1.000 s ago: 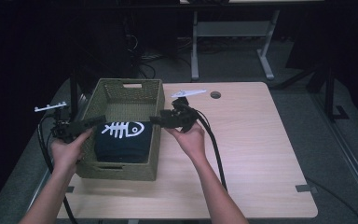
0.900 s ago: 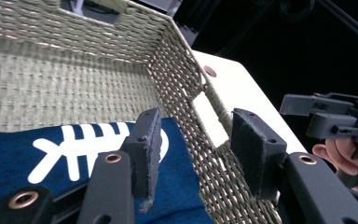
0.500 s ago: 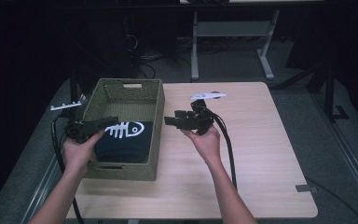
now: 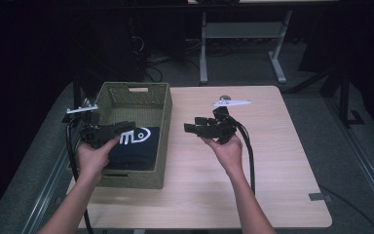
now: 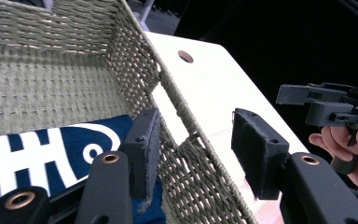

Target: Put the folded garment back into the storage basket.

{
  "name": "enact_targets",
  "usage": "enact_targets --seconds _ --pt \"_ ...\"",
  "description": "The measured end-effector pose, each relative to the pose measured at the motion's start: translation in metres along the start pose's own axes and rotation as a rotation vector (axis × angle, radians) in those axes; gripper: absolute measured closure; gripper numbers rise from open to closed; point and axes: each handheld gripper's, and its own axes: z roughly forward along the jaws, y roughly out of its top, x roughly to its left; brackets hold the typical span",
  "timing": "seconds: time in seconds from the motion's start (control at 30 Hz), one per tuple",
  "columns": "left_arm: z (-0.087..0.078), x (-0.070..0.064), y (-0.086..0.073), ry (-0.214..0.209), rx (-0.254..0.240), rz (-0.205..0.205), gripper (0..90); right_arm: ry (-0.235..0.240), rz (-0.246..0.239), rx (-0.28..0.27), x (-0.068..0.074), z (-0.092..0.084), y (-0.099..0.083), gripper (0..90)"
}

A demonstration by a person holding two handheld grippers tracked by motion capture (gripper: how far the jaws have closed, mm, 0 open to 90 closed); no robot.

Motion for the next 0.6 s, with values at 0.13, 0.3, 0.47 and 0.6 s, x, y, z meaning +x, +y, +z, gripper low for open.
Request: enact_targets --seconds 0.13,0.3,0.47,0.6 --pt "0.004 -0.004 -0.001 -0.010 0.004 0.005 51.1 -0.011 0.004 -0.007 -0.004 -0.008 -0.003 37.1" --pt "0.010 -0.011 -0.002 -0.022 0.011 0.014 50.4 -0.022 0.011 -0.003 -0.006 -0.013 -0.005 36.9" --pt "0.015 -0.019 -0.004 -0.036 0.021 0.028 49.4 -0.035 0.006 -0.005 -0.009 -0.022 -0.008 36.6" --pt "0.021 -0.024 -0.005 -0.043 0.029 0.032 48.6 -0.044 0.016 -0.006 -0.013 -0.029 -0.013 36.6"
